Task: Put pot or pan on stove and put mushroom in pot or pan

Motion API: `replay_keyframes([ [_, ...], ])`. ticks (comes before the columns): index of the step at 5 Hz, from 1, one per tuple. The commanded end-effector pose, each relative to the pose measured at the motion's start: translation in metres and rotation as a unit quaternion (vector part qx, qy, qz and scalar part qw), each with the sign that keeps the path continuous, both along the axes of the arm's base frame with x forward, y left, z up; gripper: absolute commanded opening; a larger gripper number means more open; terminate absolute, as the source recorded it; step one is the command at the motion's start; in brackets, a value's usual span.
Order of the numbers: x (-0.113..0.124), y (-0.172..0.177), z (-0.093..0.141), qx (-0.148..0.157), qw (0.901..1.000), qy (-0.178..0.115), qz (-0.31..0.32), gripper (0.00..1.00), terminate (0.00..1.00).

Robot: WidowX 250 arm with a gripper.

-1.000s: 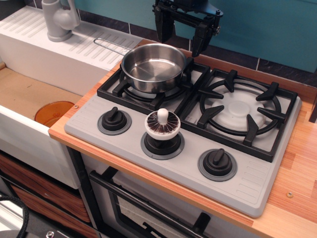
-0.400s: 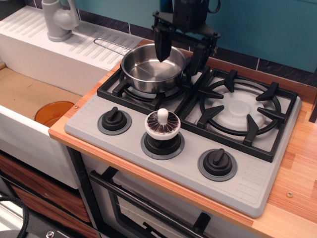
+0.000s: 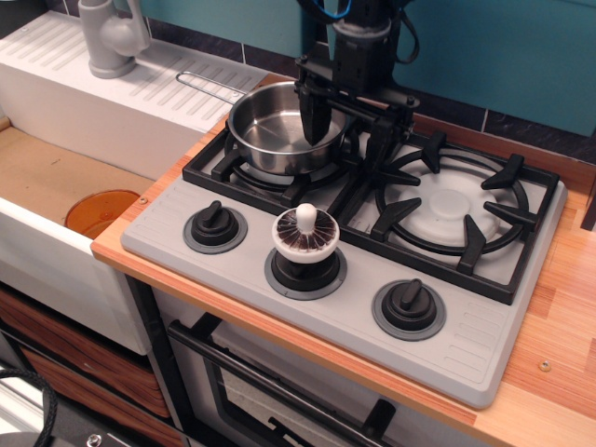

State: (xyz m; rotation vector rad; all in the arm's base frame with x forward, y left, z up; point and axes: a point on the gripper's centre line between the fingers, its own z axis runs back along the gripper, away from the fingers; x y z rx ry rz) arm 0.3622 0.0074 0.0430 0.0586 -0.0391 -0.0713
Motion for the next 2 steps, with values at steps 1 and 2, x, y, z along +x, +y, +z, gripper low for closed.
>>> replay_keyframes([
  [1,0.0046,-0.0058,0.0171,0.012,0.9997,-0.003,0.02,0.0,0.0],
  [2,0.0049,-0.0099,0.0236,0.001,0.9995,0.029,0.014,0.0,0.0],
])
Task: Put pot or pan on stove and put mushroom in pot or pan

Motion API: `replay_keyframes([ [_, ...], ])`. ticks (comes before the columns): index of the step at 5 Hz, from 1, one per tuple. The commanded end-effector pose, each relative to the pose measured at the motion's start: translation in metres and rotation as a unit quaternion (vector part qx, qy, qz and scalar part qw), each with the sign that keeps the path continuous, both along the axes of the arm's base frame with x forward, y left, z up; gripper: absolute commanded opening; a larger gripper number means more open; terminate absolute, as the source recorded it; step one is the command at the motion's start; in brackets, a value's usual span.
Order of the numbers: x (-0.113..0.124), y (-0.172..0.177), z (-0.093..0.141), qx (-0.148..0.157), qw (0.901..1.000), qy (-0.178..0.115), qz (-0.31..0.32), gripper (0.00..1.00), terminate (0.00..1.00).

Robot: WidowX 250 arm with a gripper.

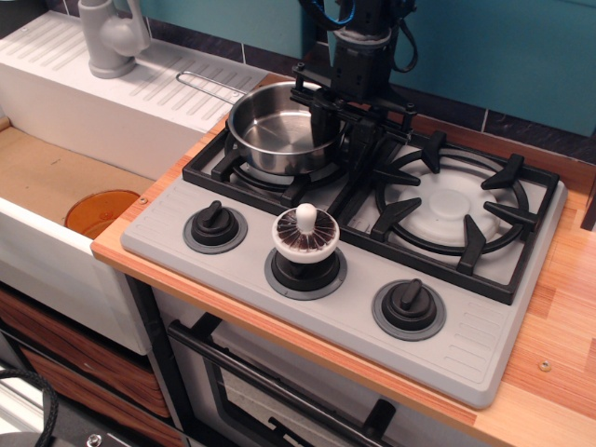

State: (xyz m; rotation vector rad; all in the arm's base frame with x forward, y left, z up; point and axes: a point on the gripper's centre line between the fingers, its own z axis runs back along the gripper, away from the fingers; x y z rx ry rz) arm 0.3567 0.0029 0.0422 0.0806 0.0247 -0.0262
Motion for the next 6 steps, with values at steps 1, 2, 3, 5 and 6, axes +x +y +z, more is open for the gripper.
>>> replay_keyframes([
  [1,0.012,-0.008,0.024,-0.013,0.9998,-0.007,-0.016,0.0,0.0],
  [2,0.016,-0.01,0.029,-0.01,0.9995,-0.02,-0.022,0.0,0.0],
  [3,0.016,-0.016,0.041,-0.01,0.9995,-0.017,-0.024,0.0,0.0],
  [5,0.012,-0.029,0.065,-0.005,0.9992,-0.016,-0.035,0.0,0.0],
  [6,0.003,-0.051,0.076,0.004,0.9996,-0.018,-0.021,0.0,0.0],
])
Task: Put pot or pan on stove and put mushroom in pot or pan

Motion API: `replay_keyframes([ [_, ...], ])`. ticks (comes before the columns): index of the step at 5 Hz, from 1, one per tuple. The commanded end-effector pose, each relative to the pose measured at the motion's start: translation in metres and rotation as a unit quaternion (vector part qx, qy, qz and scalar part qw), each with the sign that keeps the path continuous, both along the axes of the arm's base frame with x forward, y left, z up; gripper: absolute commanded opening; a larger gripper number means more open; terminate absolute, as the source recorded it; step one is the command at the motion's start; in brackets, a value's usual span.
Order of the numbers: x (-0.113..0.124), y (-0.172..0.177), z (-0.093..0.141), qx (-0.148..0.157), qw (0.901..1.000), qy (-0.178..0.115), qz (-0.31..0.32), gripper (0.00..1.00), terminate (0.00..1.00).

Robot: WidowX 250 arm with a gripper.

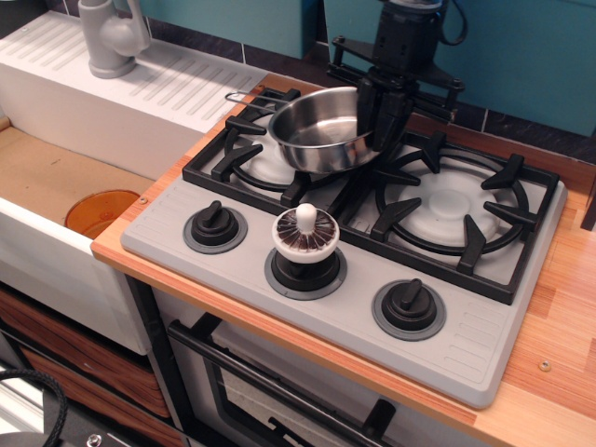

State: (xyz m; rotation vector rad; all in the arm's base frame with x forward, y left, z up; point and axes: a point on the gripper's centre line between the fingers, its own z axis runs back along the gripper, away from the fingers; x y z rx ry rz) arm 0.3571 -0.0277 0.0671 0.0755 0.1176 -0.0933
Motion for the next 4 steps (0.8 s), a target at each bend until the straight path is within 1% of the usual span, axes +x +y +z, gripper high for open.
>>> replay_keyframes([
  [1,-0.007,-0.046,0.056,0.025,0.9965,-0.075,0.028,0.0,0.0],
  [2,-0.014,-0.069,0.06,0.039,0.9953,-0.079,0.04,0.0,0.0],
  [3,-0.011,-0.088,0.055,0.049,0.9941,-0.082,0.05,0.0,0.0],
  [4,-0.007,-0.1,0.044,0.052,0.9929,-0.093,0.052,0.0,0.0],
])
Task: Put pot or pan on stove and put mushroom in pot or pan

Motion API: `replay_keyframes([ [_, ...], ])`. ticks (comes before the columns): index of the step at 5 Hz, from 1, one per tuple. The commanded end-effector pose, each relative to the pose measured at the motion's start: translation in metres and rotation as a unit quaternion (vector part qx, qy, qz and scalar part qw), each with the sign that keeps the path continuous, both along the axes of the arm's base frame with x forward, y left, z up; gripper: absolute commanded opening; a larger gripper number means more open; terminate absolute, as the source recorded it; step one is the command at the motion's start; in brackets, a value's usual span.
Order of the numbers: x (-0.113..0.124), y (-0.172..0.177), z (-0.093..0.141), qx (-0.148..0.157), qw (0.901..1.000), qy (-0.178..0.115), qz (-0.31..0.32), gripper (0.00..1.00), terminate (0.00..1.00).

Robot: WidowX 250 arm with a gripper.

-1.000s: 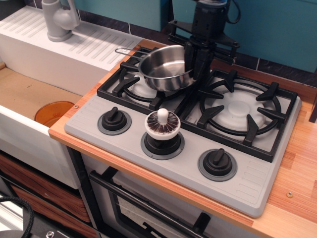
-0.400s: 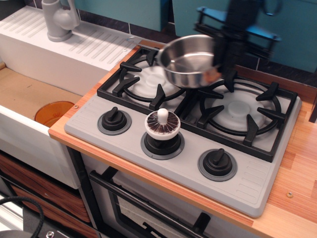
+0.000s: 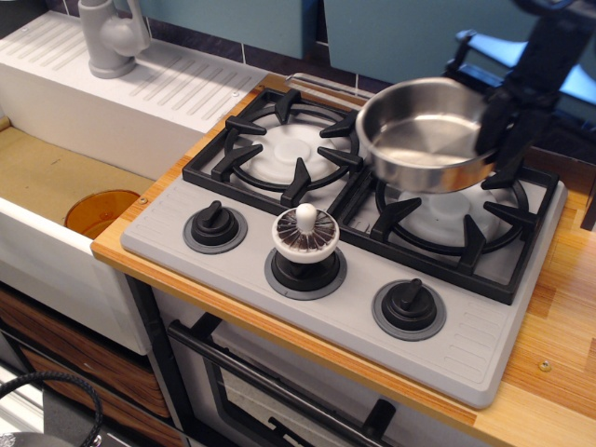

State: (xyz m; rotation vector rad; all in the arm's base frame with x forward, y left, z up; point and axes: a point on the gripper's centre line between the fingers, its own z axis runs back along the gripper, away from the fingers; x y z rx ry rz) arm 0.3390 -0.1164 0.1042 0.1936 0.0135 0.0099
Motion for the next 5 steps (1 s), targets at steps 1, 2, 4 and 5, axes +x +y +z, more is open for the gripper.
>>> replay_keyframes([
  [1,0.019,-0.015,-0.004,-0.006,0.9989,-0.047,-0.003,0.0,0.0],
  [2,0.026,-0.008,-0.014,-0.009,0.9982,-0.058,-0.015,0.0,0.0],
  [4,0.029,-0.006,-0.018,-0.023,0.9983,-0.049,-0.021,1.0,0.0],
  [5,0.026,-0.003,-0.01,-0.025,0.9986,-0.04,-0.024,1.0,0.0],
])
